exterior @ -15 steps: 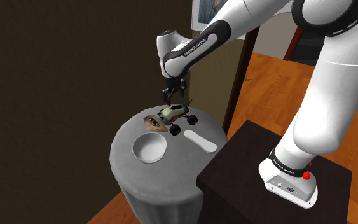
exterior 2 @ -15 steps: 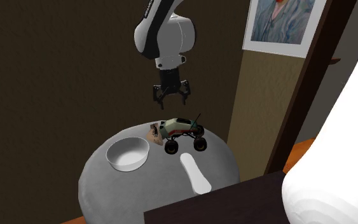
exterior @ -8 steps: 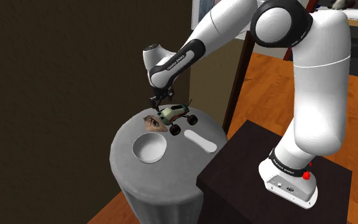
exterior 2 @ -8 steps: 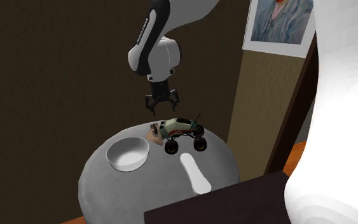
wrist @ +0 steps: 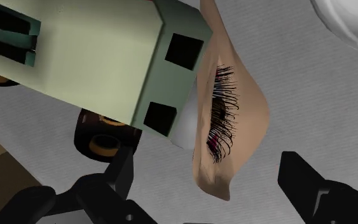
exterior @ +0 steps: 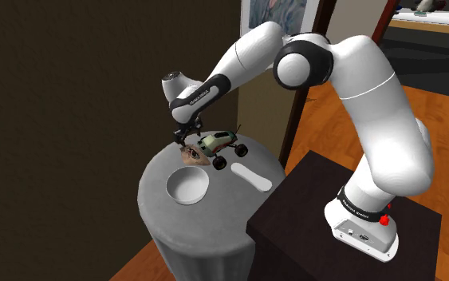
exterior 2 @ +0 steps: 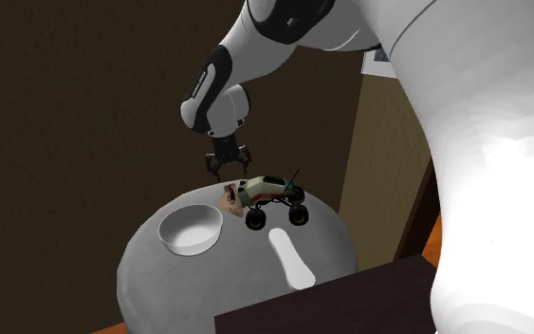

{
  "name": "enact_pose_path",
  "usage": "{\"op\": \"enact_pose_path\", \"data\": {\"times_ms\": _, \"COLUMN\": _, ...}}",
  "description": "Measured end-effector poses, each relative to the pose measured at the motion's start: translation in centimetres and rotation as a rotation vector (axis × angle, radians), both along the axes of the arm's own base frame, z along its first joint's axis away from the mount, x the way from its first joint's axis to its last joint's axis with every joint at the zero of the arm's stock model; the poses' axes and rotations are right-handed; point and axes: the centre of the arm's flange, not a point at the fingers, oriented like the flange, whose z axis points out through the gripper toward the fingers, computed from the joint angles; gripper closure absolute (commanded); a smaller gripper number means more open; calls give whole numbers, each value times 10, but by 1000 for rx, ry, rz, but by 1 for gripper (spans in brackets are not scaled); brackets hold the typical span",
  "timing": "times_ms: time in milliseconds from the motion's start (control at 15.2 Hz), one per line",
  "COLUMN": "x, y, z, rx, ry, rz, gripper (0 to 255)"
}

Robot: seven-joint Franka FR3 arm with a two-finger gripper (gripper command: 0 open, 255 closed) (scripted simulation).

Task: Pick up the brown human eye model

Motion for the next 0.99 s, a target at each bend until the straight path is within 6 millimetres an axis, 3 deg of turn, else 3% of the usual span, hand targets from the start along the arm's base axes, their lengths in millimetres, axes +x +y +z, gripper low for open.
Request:
{"op": "enact_pose_path", "data": {"times_ms": 528, "x": 6, "y": 2, "z": -41, "rx": -1, "ry": -6, "rz": 2, "gripper": 0}}
{"op": "enact_pose_path", "data": {"times_ms": 594, "x": 7, "y": 2, "z": -42, "rx": -1, "ry": -6, "rz": 2, "gripper": 255}}
{"op": "enact_pose_path", "data": {"times_ms": 990, "x": 7, "y": 2, "z": -43, "rx": -3, "ry": -6, "rz": 1, "gripper": 255}}
